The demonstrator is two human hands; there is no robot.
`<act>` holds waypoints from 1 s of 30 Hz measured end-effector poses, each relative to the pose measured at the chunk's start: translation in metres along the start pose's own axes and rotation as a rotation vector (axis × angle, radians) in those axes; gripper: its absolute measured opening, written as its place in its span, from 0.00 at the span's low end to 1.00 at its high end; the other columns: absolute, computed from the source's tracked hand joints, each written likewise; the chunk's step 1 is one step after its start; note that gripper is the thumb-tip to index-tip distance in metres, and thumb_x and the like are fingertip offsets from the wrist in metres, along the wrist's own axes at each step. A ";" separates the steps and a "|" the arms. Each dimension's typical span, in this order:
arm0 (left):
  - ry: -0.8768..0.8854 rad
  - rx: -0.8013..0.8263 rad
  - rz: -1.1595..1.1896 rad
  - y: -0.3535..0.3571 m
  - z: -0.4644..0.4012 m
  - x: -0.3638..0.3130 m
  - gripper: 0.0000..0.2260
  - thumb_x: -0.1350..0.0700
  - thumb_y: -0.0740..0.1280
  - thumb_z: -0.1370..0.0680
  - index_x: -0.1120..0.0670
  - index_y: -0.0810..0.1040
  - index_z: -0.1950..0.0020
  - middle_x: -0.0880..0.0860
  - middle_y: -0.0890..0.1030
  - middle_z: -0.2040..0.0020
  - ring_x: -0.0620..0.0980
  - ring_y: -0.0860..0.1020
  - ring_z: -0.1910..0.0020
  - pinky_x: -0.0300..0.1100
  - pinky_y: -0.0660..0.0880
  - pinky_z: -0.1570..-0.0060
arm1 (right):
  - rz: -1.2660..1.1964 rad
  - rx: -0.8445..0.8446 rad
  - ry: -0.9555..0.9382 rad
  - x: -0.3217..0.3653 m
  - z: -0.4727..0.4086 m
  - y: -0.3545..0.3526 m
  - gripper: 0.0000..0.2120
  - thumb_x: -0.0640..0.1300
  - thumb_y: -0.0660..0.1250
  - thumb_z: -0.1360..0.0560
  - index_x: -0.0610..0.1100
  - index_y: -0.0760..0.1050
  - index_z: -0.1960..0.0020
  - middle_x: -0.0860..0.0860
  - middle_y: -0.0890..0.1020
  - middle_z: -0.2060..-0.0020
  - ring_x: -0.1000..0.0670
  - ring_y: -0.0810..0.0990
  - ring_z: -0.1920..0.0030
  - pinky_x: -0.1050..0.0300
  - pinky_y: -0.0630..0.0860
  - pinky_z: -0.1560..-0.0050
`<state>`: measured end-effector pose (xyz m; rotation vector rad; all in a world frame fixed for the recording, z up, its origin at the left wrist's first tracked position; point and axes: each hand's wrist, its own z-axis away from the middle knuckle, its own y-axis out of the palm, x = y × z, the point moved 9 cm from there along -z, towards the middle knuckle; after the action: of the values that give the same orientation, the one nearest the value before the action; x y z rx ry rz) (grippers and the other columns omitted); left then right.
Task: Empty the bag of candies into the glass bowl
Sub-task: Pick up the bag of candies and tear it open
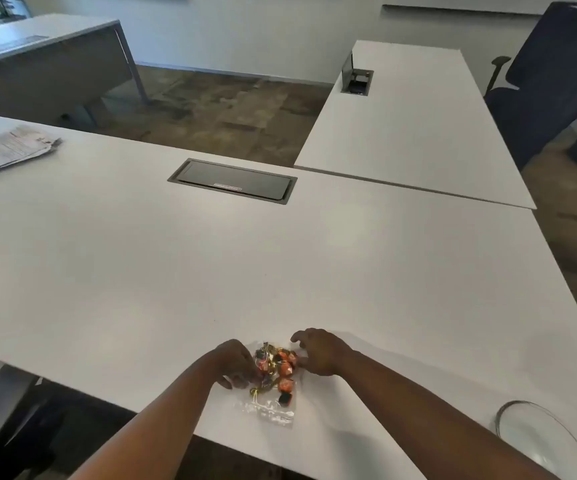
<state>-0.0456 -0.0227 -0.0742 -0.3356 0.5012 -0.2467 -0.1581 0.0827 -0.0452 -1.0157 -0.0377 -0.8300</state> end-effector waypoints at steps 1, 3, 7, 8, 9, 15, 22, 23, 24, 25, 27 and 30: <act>0.020 -0.001 0.005 0.000 -0.002 -0.002 0.07 0.58 0.73 0.31 0.53 0.78 0.68 0.48 0.80 0.70 0.44 0.77 0.70 0.36 0.75 0.68 | 0.012 0.018 -0.007 0.000 -0.001 0.002 0.26 0.49 0.64 0.24 0.45 0.64 0.28 0.45 0.70 0.31 0.44 0.69 0.31 0.50 0.69 0.33; 0.008 -0.029 0.052 -0.005 0.000 -0.006 0.08 0.62 0.70 0.29 0.54 0.77 0.67 0.51 0.78 0.68 0.46 0.77 0.70 0.36 0.75 0.69 | 0.027 0.059 -0.015 -0.001 -0.001 0.003 0.29 0.50 0.65 0.25 0.44 0.62 0.27 0.45 0.70 0.30 0.44 0.68 0.31 0.51 0.68 0.33; 0.059 -0.054 0.178 -0.013 0.005 -0.028 0.10 0.63 0.67 0.27 0.56 0.77 0.68 0.49 0.78 0.73 0.42 0.80 0.78 0.33 0.73 0.76 | -0.079 0.055 0.000 -0.005 0.001 -0.009 0.32 0.50 0.68 0.26 0.44 0.60 0.26 0.44 0.71 0.30 0.44 0.69 0.31 0.52 0.68 0.33; 0.075 -0.048 0.195 -0.013 0.009 -0.037 0.10 0.64 0.67 0.27 0.57 0.77 0.68 0.50 0.77 0.74 0.43 0.80 0.78 0.32 0.72 0.78 | -0.136 0.010 -0.004 -0.007 0.003 -0.017 0.31 0.49 0.69 0.26 0.44 0.62 0.27 0.44 0.72 0.31 0.44 0.71 0.32 0.53 0.69 0.34; 0.086 -0.055 0.220 -0.015 0.011 -0.043 0.09 0.66 0.66 0.27 0.57 0.77 0.68 0.51 0.77 0.73 0.43 0.80 0.79 0.32 0.72 0.79 | -0.196 -0.017 -0.016 -0.007 0.004 -0.023 0.30 0.48 0.69 0.27 0.44 0.64 0.29 0.44 0.74 0.34 0.44 0.73 0.35 0.53 0.70 0.36; 0.135 -0.075 0.389 -0.020 0.020 -0.087 0.08 0.68 0.66 0.27 0.60 0.78 0.65 0.50 0.79 0.79 0.43 0.77 0.81 0.30 0.72 0.80 | -0.408 -0.097 -0.109 0.002 0.025 -0.055 0.25 0.55 0.74 0.32 0.51 0.72 0.39 0.52 0.77 0.49 0.50 0.77 0.48 0.56 0.73 0.45; 0.112 -0.052 0.560 -0.022 0.021 -0.125 0.10 0.67 0.63 0.25 0.61 0.76 0.66 0.53 0.79 0.77 0.42 0.76 0.82 0.30 0.74 0.79 | -0.282 -0.328 -0.178 -0.001 0.057 -0.085 0.18 0.47 0.76 0.34 0.44 0.71 0.50 0.51 0.76 0.58 0.47 0.77 0.57 0.52 0.75 0.54; 0.111 -0.036 0.611 -0.021 0.021 -0.130 0.11 0.67 0.61 0.24 0.62 0.76 0.66 0.52 0.78 0.81 0.42 0.76 0.83 0.30 0.74 0.80 | -0.324 -0.380 -0.166 -0.006 0.063 -0.090 0.13 0.46 0.73 0.32 0.44 0.72 0.53 0.51 0.78 0.60 0.47 0.78 0.58 0.51 0.77 0.53; 0.116 -0.028 0.655 -0.020 0.023 -0.136 0.12 0.67 0.61 0.24 0.62 0.76 0.66 0.52 0.77 0.82 0.42 0.76 0.84 0.30 0.74 0.81 | -0.380 -0.418 -0.150 -0.012 0.067 -0.095 0.09 0.46 0.72 0.30 0.44 0.74 0.55 0.50 0.79 0.61 0.47 0.79 0.60 0.52 0.78 0.54; 0.119 -0.042 0.680 -0.022 0.023 -0.137 0.11 0.67 0.61 0.24 0.62 0.75 0.67 0.52 0.76 0.83 0.43 0.76 0.84 0.30 0.74 0.81 | -0.427 -0.445 -0.126 -0.017 0.068 -0.099 0.08 0.46 0.70 0.29 0.42 0.77 0.55 0.48 0.82 0.61 0.49 0.80 0.61 0.54 0.78 0.55; 0.148 -0.025 0.645 -0.013 0.025 -0.159 0.09 0.67 0.62 0.26 0.62 0.75 0.66 0.52 0.75 0.83 0.44 0.75 0.84 0.31 0.74 0.81 | -0.506 -0.503 -0.045 -0.041 0.079 -0.109 0.06 0.42 0.70 0.29 0.39 0.81 0.55 0.43 0.84 0.59 0.49 0.80 0.62 0.57 0.77 0.59; 0.236 -0.020 0.676 -0.009 0.031 -0.179 0.06 0.65 0.62 0.27 0.63 0.76 0.62 0.57 0.76 0.73 0.48 0.78 0.81 0.34 0.77 0.79 | -0.630 -0.518 0.032 -0.060 0.082 -0.122 0.05 0.37 0.72 0.31 0.37 0.83 0.56 0.46 0.82 0.65 0.48 0.79 0.65 0.53 0.78 0.58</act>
<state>-0.1833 0.0320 0.0311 -0.1414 0.8194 0.3795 -0.2491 0.1496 0.0662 -1.5099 -0.1242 -1.4776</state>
